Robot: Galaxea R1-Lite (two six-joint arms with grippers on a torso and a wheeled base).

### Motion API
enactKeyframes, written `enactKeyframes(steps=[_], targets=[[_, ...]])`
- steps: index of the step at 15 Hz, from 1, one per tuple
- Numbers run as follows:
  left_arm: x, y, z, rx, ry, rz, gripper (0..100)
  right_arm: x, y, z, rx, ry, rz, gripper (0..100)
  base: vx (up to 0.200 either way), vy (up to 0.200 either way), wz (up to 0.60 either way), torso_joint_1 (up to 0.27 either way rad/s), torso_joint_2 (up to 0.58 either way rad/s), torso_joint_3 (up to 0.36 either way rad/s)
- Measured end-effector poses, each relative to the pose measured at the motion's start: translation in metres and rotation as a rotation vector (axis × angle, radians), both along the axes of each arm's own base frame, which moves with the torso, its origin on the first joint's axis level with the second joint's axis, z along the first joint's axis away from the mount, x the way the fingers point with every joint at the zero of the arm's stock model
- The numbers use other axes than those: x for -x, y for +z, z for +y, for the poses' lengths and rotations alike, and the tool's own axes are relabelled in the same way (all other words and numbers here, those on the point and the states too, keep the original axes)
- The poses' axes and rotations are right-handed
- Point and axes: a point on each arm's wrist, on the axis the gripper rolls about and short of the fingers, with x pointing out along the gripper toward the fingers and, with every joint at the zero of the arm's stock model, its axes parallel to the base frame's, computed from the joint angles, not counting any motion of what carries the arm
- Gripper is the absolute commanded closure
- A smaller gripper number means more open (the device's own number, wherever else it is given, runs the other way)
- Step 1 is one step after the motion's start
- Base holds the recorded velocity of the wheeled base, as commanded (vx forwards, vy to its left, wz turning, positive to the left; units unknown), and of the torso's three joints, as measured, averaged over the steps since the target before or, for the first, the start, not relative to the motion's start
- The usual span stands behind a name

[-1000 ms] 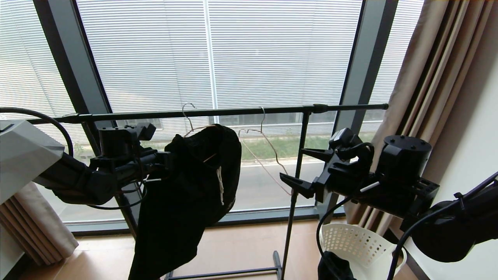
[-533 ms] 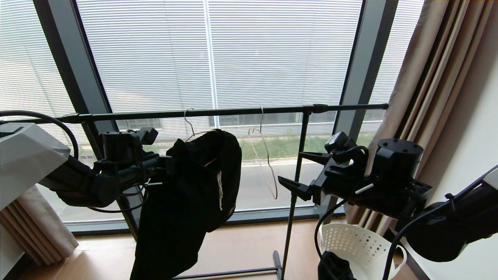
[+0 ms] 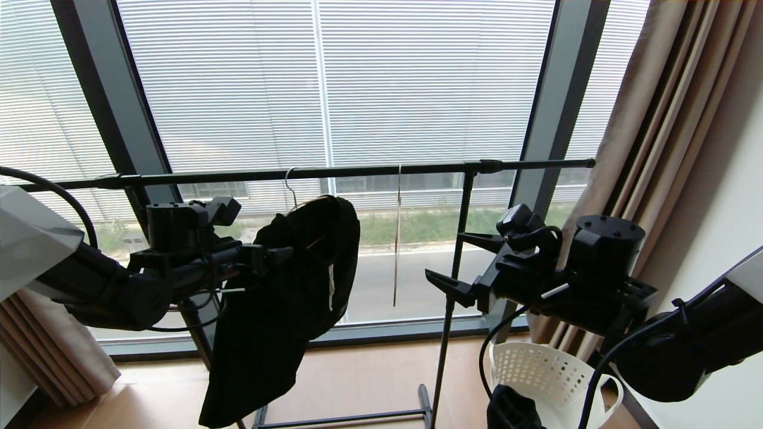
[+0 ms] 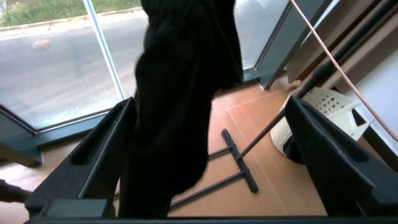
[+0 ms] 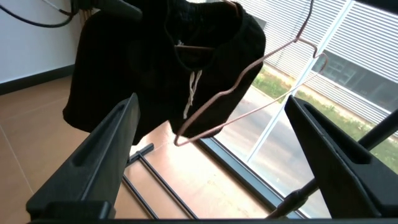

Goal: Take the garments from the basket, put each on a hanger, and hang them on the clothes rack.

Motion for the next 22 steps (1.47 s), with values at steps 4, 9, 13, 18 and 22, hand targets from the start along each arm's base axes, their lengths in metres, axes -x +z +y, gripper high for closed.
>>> enactKeyframes(steps=[4,9,13,18,22], targets=[[0.044,0.012,0.0,-0.035,-0.027,0.011,0,0.009,0.003,-0.004,0.001,0.001,-0.007,0,0.0,0.0,0.0,0.0,0.0,0.0],[0.127,0.023,0.008,-0.042,-0.032,0.026,0,0.068,0.014,-0.032,0.024,-0.073,0.007,0,0.0,0.0,0.0,0.0,0.0,0.0],[0.182,0.029,0.012,-0.037,-0.036,-0.032,0,0.12,0.02,-0.049,0.042,-0.134,0.005,0,0.0,0.0,0.0,0.0,0.0,0.0],[0.247,0.023,0.017,-0.03,-0.034,-0.088,0,0.18,0.01,-0.073,0.119,-0.224,0.058,0,0.0,0.0,0.0,0.0,0.0,0.0],[0.292,0.02,0.021,-0.023,-0.044,-0.105,0,0.224,-0.005,-0.101,0.202,-0.249,0.147,0,0.0,0.0,0.0,0.0,0.0,0.0]])
